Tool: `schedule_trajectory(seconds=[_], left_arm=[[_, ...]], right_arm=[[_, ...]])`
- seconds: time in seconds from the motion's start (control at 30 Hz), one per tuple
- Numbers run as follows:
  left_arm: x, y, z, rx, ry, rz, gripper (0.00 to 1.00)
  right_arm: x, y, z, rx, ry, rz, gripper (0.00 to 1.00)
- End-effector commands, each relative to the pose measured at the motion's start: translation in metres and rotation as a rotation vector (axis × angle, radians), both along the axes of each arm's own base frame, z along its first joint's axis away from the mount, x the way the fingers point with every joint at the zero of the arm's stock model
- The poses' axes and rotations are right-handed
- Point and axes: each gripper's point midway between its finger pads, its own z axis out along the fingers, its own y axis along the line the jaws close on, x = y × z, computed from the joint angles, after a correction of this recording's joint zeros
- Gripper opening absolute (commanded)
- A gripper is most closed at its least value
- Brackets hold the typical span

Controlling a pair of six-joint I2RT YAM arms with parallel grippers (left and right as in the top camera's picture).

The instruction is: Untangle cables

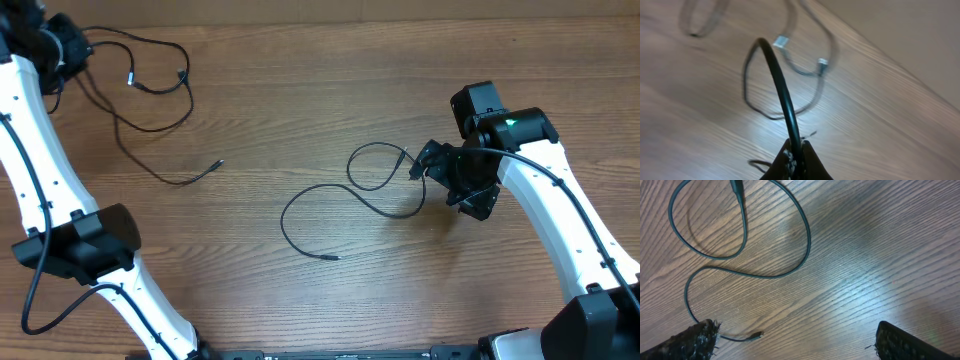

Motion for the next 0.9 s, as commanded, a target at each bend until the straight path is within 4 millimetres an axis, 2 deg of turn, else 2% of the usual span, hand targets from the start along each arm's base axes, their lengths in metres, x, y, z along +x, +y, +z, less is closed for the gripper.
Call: schedule_trajectory(seconds=[0.0, 0.3, 0.43, 0.53, 0.57, 0.63, 0.7, 0.77, 0.87], left_arm=[[-0.015, 0.046, -0.009, 0.132, 0.065, 0.142, 0.04], [-0.038, 0.125, -0.042, 0.264, 0.142, 0.434, 0.04], [-0.041, 0.144, -0.063, 0.265, 0.153, 0.469, 0.14], [-0.045, 0.157, -0.074, 0.272, 0.158, 0.495, 0.18], [-0.047, 0.162, -0.077, 0.277, 0.161, 0.506, 0.23], [-0.052, 0.170, -0.082, 0.286, 0.170, 0.526, 0.43], [-0.055, 0.174, -0.085, 0.284, 0.172, 0.536, 0.44], [-0.058, 0.176, -0.087, 0.272, 0.174, 0.538, 0.40], [-0.049, 0.166, -0.091, 0.200, 0.142, 0.494, 0.37]], right_arm=[[0.000, 0.001, 0.001, 0.005, -0.004, 0.000, 1.00], [0.000, 0.001, 0.001, 0.005, -0.004, 0.000, 1.00], [0.000, 0.001, 0.001, 0.005, -0.004, 0.000, 1.00], [0.000, 0.001, 0.001, 0.005, -0.004, 0.000, 1.00], [0.000, 0.001, 0.001, 0.005, -0.004, 0.000, 1.00], [0.000, 0.001, 0.001, 0.005, -0.004, 0.000, 1.00], [0.000, 0.001, 0.001, 0.005, -0.004, 0.000, 1.00], [0.000, 0.001, 0.001, 0.005, -0.004, 0.000, 1.00], [0.000, 0.001, 0.001, 0.005, -0.004, 0.000, 1.00]])
